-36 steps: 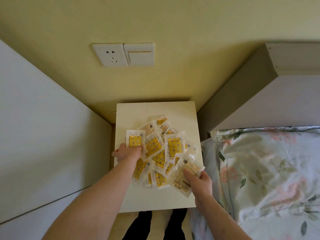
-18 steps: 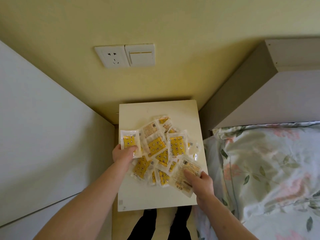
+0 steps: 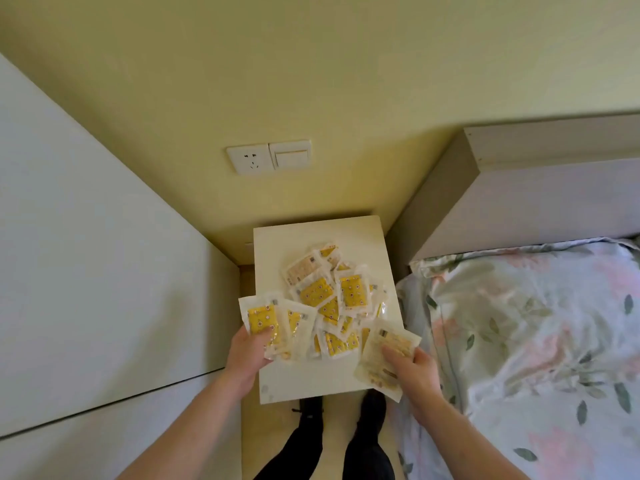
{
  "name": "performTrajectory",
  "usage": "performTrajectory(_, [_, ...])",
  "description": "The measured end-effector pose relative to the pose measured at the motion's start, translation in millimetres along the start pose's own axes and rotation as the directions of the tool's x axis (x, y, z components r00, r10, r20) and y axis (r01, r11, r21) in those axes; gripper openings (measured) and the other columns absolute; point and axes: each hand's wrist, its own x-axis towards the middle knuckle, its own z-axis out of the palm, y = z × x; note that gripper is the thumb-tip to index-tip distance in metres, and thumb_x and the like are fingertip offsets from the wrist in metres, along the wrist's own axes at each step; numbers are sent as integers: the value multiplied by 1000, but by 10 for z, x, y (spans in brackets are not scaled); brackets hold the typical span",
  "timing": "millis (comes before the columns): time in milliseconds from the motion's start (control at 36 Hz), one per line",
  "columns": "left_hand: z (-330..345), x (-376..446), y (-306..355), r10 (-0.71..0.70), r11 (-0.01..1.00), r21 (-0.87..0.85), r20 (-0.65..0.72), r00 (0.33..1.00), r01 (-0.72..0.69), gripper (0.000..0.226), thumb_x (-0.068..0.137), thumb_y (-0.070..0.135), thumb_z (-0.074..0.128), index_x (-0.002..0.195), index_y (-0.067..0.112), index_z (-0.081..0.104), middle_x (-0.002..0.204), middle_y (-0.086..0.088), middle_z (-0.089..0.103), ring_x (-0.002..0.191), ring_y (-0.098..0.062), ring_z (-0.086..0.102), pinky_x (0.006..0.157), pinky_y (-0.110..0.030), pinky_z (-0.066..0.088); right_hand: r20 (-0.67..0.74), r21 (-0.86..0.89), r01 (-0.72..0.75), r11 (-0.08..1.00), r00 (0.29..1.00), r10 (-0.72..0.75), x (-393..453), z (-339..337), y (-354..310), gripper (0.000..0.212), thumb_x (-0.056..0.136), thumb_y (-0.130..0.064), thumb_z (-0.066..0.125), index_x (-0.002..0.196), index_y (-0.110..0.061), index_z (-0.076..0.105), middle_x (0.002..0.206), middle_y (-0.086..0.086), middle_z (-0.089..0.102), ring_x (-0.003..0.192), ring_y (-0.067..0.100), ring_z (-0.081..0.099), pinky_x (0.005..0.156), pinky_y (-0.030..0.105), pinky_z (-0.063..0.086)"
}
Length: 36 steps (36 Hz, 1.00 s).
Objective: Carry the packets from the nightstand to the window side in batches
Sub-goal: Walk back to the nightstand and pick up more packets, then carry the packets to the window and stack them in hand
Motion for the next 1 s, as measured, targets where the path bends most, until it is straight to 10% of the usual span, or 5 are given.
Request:
performTrajectory(139, [-75,-424,79,156,921,344,99,983,-181,20,98,18,55,105,32,67,104,7,73,99,-18,69,89,-40,56,-39,-37,68,997,997,-70,-534,-85,-71,14,94,-13,64,104,-21,70,93,-1,78,84,19,75,71,37,62])
performTrajectory(333, [70,-1016,260,304,683,573,341,890,-453,20,99,20,57,113,32,64,101,9,71,89,-20,69,74,-34,55,-54,-46,168,985,984,-171,-1219,-283,-22,11,95,-15,62,97,-24,69,88,-6,77,76,7,74,59,23,56])
performTrajectory(472, [217,-1459,246,386,549,593,445,808,-589,23,96,17,63,117,28,61,106,10,67,79,-14,65,60,-19,49,-75,-58,257,965,962,-261,-1578,-595,157,13,93,-15,68,91,-28,70,84,-6,77,71,4,74,55,19,56])
performTrajectory(722, [669,-2320,-112,421,380,603,563,712,-701,40,91,16,71,127,27,60,118,12,61,111,-10,58,95,-24,48,-184,-9,353,936,919,-349,-2095,-1414,744,10,90,-15,74,98,-22,75,81,-9,78,73,8,75,65,36,64])
performTrajectory(1000, [1517,-3583,-1155,390,245,497,735,554,-832,27,89,18,73,105,38,65,97,21,67,88,-1,64,65,-13,51,-365,137,395,908,873,-324,-3014,-2741,2010,10,93,-20,71,100,-27,72,91,-9,77,76,3,74,59,19,58])
